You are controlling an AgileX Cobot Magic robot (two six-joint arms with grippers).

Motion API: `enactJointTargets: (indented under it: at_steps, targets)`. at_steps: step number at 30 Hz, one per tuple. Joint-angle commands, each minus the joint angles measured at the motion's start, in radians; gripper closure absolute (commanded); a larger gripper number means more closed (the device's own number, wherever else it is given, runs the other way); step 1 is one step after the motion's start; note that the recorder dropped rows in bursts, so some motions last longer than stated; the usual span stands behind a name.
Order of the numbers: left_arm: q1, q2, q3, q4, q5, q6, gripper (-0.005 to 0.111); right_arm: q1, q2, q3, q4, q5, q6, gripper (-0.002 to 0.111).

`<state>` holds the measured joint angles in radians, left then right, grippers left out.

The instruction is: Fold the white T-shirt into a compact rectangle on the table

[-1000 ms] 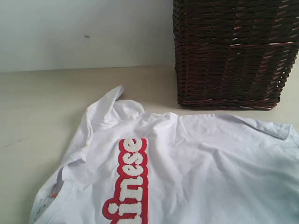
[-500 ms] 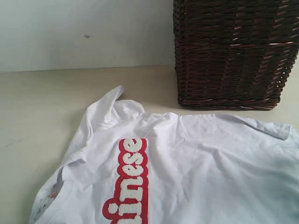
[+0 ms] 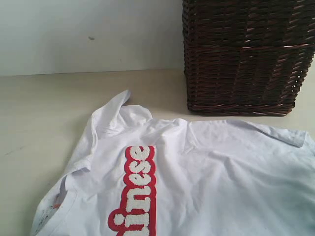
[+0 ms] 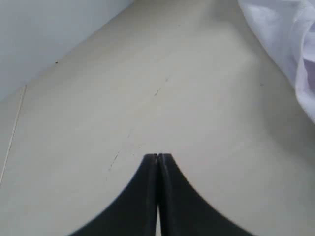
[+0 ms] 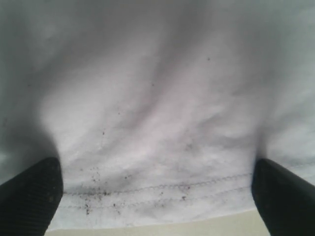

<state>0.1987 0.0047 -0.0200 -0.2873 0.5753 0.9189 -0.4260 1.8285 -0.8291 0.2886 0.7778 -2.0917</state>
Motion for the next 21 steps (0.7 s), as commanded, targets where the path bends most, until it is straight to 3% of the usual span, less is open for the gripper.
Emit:
enactJointTargets:
  at_steps: [1, 18, 21]
  targets:
    - [0.001, -0.005, 0.005, -0.011, -0.001, 0.0, 0.107, -0.004, 0.011, 0.005, -0.006, 0.019, 0.0, 0.006]
    - [0.001, -0.005, -0.002, -0.016, 0.025, -0.057, 0.107, -0.004, 0.011, 0.005, -0.006, 0.019, 0.0, 0.006]
    - [0.001, -0.005, -0.002, -0.043, -0.033, -0.18, 0.107, -0.004, 0.011, 0.005, -0.006, 0.019, 0.0, 0.006]
